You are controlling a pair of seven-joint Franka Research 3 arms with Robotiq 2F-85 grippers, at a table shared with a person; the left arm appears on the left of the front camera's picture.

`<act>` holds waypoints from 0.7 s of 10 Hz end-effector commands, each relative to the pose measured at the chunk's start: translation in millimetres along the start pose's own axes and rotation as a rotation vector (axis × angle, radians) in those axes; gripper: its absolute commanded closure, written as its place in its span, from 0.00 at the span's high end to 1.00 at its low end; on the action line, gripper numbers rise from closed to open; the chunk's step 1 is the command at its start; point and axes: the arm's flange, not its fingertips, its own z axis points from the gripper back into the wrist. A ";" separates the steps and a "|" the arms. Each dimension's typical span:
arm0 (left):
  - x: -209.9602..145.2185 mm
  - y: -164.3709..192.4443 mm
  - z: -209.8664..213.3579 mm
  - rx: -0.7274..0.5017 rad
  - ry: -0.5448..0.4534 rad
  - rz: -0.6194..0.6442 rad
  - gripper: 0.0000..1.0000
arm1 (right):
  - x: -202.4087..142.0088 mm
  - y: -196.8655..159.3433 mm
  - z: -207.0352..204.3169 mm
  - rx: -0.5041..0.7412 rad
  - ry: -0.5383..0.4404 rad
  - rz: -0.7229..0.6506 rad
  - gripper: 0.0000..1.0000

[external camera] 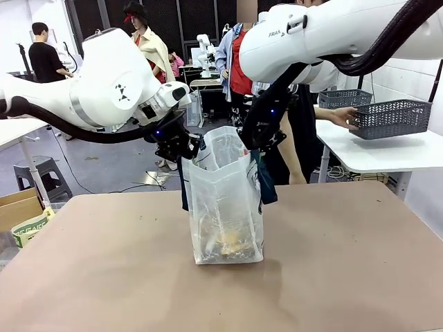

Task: Transfer purchased items from the store into the shopping bag.
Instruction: Move the Reusable shopping bag to the right side of the table.

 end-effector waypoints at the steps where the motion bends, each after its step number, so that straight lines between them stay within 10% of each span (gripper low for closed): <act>1: 10.7 -7.4 -6.1 -0.003 0.009 0.020 0.00 | 14.5 8.8 -1.5 0.027 -0.023 -0.036 0.00; 7: 12.4 -6.7 -9.7 -0.022 0.011 0.004 0.00 | 14.8 10.0 -8.4 0.015 0.005 -0.014 0.00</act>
